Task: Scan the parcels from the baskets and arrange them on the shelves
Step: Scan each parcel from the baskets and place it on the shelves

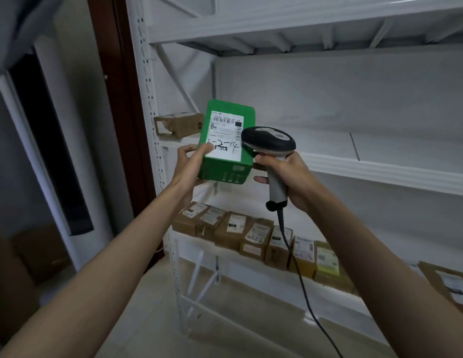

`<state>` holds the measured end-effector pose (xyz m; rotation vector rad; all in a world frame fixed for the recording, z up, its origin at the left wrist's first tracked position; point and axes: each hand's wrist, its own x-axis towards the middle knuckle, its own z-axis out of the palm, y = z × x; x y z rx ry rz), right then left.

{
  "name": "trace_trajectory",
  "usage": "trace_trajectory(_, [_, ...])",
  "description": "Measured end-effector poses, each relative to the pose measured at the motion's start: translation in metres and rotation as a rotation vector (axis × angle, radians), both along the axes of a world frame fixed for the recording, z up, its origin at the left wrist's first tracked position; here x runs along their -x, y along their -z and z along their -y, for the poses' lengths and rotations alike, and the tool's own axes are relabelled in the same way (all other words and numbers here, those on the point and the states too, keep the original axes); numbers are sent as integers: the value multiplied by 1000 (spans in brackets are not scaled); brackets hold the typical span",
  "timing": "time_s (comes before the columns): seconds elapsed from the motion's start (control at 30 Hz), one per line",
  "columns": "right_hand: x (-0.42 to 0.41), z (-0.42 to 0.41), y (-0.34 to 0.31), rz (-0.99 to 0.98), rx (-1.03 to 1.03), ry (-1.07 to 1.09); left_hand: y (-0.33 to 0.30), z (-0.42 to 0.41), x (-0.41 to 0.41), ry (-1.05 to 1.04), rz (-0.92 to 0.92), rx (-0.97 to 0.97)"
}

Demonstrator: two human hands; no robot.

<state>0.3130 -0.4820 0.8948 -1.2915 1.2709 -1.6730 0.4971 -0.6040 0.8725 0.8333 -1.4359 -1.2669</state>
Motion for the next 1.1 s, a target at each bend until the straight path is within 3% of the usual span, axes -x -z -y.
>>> trace_trajectory(0.3, [56,99,-1,32,-34,-32,-42,117,36,-51,43,-42])
trace_trajectory(0.5, [70,121,8,69,-52,12,-72,165,55,-54,62,-208])
trace_trajectory(0.67, [77,128,12,65,-61,5,-84,200,66,-75,63,-231])
trace_trajectory(0.73, [78,132,13,62,-55,-5,-79,211,69,-382,233,-98])
trace_trajectory(0.83, [74,139,17,64,-47,-24,-70,206,76,-680,560,442])
trace_trajectory(0.9, [71,143,18,62,-50,-34,-67,204,85,-610,783,826])
trace_trajectory(0.97, [68,147,19,66,-52,-39,-65,206,96,-500,1054,1045])
trace_trajectory(1.1, [66,152,20,69,-52,-44,-62,213,102,-401,1456,1119])
